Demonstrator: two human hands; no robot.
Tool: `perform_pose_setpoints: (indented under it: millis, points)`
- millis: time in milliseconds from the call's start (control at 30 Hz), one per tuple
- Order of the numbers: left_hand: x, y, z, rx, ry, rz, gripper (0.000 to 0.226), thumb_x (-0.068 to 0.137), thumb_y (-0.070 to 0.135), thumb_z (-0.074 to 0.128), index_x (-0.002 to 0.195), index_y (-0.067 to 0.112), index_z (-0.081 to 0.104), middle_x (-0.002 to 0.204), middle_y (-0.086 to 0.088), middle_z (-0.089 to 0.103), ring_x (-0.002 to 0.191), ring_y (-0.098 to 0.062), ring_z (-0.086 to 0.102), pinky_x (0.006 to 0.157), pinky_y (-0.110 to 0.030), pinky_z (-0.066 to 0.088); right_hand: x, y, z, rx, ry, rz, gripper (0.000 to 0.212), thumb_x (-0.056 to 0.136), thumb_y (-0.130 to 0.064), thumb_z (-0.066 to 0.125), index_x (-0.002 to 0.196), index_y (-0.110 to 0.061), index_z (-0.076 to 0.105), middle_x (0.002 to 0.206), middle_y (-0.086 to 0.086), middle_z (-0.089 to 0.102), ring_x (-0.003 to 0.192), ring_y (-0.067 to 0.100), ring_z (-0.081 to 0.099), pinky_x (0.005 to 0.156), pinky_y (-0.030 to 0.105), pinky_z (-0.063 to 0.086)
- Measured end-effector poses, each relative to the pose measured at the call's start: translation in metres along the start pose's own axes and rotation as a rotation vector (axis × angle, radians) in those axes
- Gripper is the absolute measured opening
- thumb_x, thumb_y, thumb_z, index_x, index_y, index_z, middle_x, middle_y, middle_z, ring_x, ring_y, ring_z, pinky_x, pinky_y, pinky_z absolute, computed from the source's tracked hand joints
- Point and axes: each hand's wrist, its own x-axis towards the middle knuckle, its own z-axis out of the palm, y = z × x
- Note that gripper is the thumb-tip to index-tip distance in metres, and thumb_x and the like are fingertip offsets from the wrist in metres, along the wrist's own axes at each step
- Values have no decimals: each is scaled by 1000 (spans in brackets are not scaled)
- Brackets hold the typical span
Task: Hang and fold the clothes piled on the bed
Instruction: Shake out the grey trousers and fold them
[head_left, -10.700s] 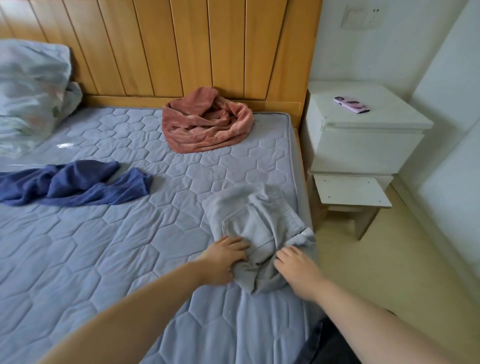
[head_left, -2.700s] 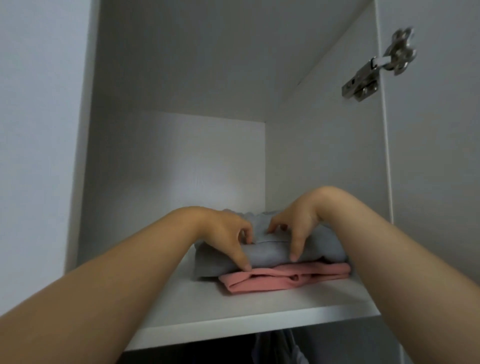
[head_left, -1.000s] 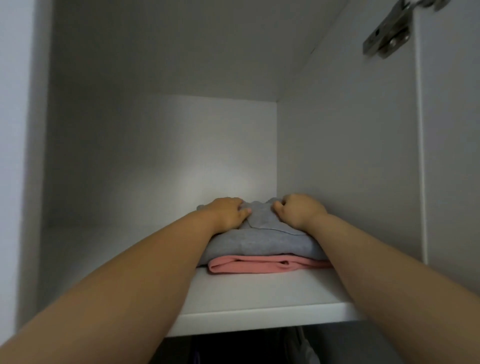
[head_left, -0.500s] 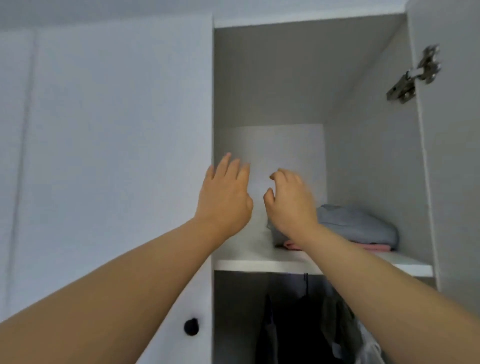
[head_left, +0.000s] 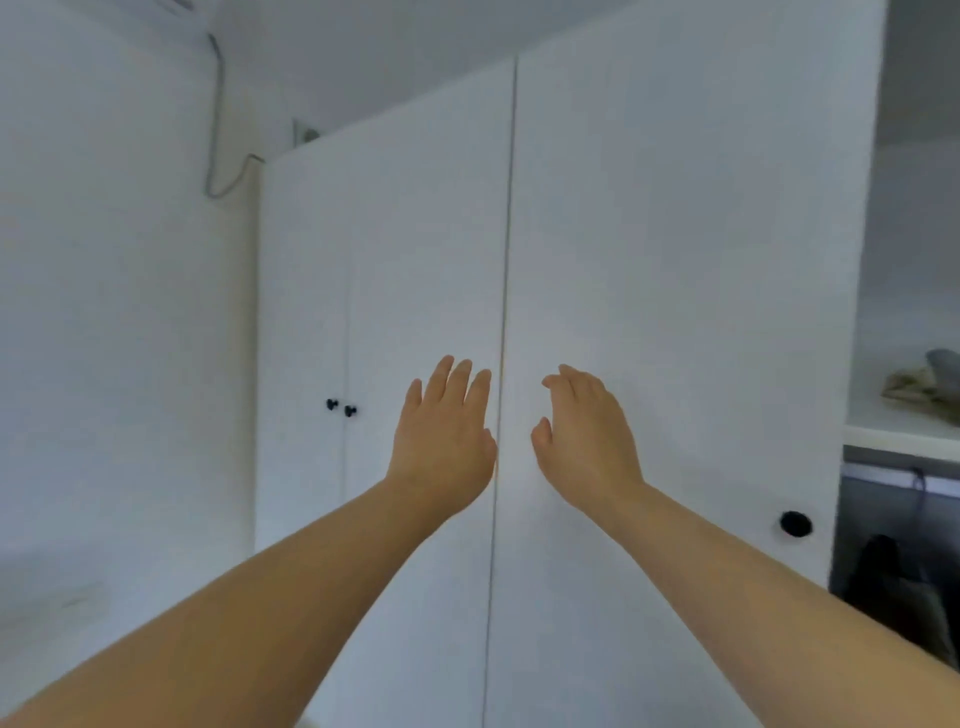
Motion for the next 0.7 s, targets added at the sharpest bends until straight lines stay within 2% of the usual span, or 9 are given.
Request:
perform_pose_setpoints:
  millis: [300, 567, 700]
  points:
    - [-177, -170, 62, 224, -289, -392, 62, 101, 32, 30, 152, 17, -2, 161, -5, -6, 147, -24, -11, 120, -43, 2, -75, -191, 142, 284, -282, -261, 45, 96, -20, 42, 139, -8, 39, 147, 9, 36, 134, 24, 34, 111, 33, 24]
    - [-404, -240, 145, 298, -457, -716, 63, 100, 29, 36, 152, 19, 2, 160, -4, -3, 147, -24, -7, 120, -44, 6, -262, -324, 275, 416, -505, -536, 43, 87, -16, 48, 128, -3, 48, 143, 16, 40, 130, 32, 38, 107, 43, 31]
    - [-524, -258, 176, 330, -478, -837, 64, 98, 26, 39, 152, 17, 6, 160, -4, 2, 147, -24, -4, 119, -42, 8, -367, -386, 320, 507, -593, -628, 46, 88, -16, 48, 133, -7, 43, 145, 12, 37, 133, 29, 34, 110, 43, 28]
